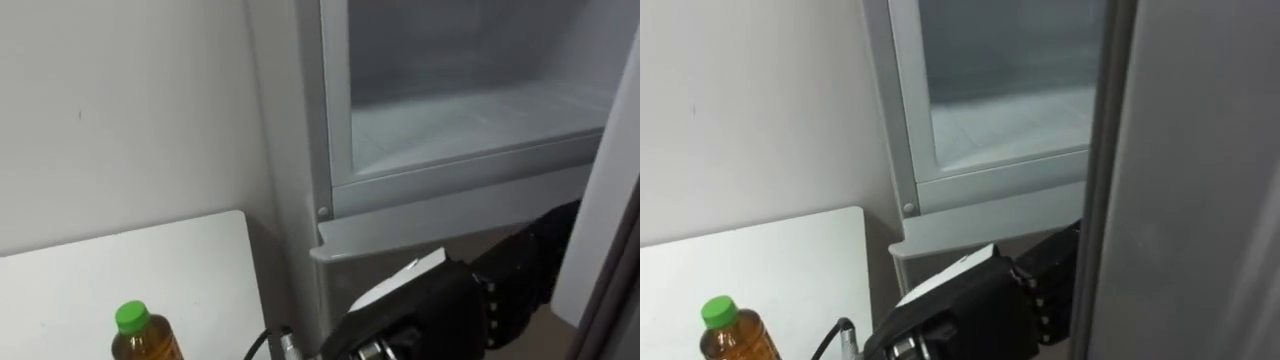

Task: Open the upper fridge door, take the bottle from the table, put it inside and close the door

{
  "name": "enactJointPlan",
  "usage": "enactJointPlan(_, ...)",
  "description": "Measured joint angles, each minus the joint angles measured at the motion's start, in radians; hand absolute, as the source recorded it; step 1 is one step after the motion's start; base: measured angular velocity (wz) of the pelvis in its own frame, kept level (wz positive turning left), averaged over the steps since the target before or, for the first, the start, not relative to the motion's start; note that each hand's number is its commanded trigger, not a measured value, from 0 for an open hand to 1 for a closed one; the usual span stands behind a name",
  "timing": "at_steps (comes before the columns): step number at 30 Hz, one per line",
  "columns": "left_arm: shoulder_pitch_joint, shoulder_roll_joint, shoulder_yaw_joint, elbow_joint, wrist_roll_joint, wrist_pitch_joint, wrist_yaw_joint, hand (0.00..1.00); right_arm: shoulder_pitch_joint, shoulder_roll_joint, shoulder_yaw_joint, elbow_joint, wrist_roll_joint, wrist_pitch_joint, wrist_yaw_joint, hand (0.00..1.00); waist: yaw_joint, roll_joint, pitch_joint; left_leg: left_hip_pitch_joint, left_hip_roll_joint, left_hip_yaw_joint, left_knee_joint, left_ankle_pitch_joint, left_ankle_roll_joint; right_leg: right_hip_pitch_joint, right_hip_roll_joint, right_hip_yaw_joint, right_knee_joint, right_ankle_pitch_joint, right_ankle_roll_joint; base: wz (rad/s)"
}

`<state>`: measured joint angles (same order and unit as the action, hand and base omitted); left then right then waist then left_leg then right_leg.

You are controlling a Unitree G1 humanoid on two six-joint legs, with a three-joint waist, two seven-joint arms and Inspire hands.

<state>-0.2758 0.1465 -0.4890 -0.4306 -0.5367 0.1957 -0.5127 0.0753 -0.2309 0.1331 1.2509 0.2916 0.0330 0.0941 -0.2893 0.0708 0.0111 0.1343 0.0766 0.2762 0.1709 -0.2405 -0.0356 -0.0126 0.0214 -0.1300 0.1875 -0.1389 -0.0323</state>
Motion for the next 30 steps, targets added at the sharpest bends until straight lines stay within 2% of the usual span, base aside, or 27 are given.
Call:
enactJointPlan(5,-0.032,-0.003,-0.026,0.0,-0.002,0.0,0.0,0.0,-0.009,-0.002,-0.002,0.0,-0.021,0.005,-0.006,0.0,-0.017,0.013,-0.0032,0.001,0.001,0.038,-0.001,0.0,0.0,0.001,0.003,0.01,0.0,0.002,0.0,-0.15)
enactJointPlan(12,-0.083,-0.006,-0.05,0.01,-0.002,0.0,-0.002,0.0,-0.021,-0.003,-0.001,0.003,-0.024,0.012,0.013,0.0,-0.044,0.018,-0.0003,0.019,0.001,0.091,-0.005,0.0,0.0,-0.005,0.015,0.075,-0.002,0.003,0.0,-0.26)
enactJointPlan(15,-0.101,-0.022,-0.066,0.027,-0.002,0.0,-0.003,0.0,-0.028,-0.005,-0.001,0.015,-0.024,0.012,0.019,0.0,-0.06,0.021,0.0042,0.028,0.001,0.112,-0.006,0.0,0.0,-0.005,0.016,0.091,-0.001,0.003,0.001,-0.21)
enactJointPlan(16,-0.113,-0.023,-0.065,0.033,-0.003,0.0,-0.003,0.0,-0.037,-0.005,-0.001,0.024,-0.024,0.012,0.019,0.0,-0.061,0.023,0.006,0.031,0.002,0.129,-0.006,0.0,0.0,-0.008,0.018,0.101,0.0,0.003,0.001,-0.27)
enactJointPlan(19,-0.155,-0.029,-0.066,0.068,-0.011,-0.001,-0.003,0.0,-0.04,-0.005,-0.001,0.032,-0.024,0.012,0.019,0.0,-0.07,0.026,0.0079,0.036,0.002,0.144,-0.006,0.0,0.0,-0.012,0.02,0.121,0.001,0.003,0.001,-0.24)
enactJointPlan(22,-0.171,-0.043,-0.067,0.091,-0.019,-0.001,-0.003,0.0,-0.042,-0.005,0.0,0.033,-0.023,0.012,0.019,0.0,-0.073,0.028,0.009,0.036,0.002,0.161,-0.006,0.0,0.0,-0.025,0.031,0.143,0.007,0.004,0.0,-0.25)
enactJointPlan(26,-0.179,-0.044,-0.067,0.093,-0.02,-0.001,-0.003,0.0,-0.043,-0.005,0.0,0.033,-0.023,0.013,0.019,0.0,-0.084,0.03,0.0096,0.033,0.003,0.162,-0.006,0.0,0.0,-0.04,0.033,0.16,0.016,0.004,-0.001,-0.19)
enactJointPlan(28,-0.193,-0.044,-0.071,0.106,-0.022,-0.001,-0.003,0.0,-0.043,-0.007,0.0,0.032,-0.023,0.015,0.018,0.0,-0.091,0.03,0.0096,0.033,0.004,0.197,-0.006,0.0,0.0,-0.046,0.035,0.172,0.018,0.004,-0.001,-0.13)
enactJointPlan(30,-0.2,-0.044,-0.074,0.118,-0.022,-0.001,-0.003,0.0,-0.043,-0.009,0.0,0.031,-0.023,0.024,0.018,0.0,-0.092,0.03,0.0094,0.033,0.004,0.208,-0.005,0.0,0.0,-0.052,0.036,0.182,0.021,0.005,-0.002,-0.19)
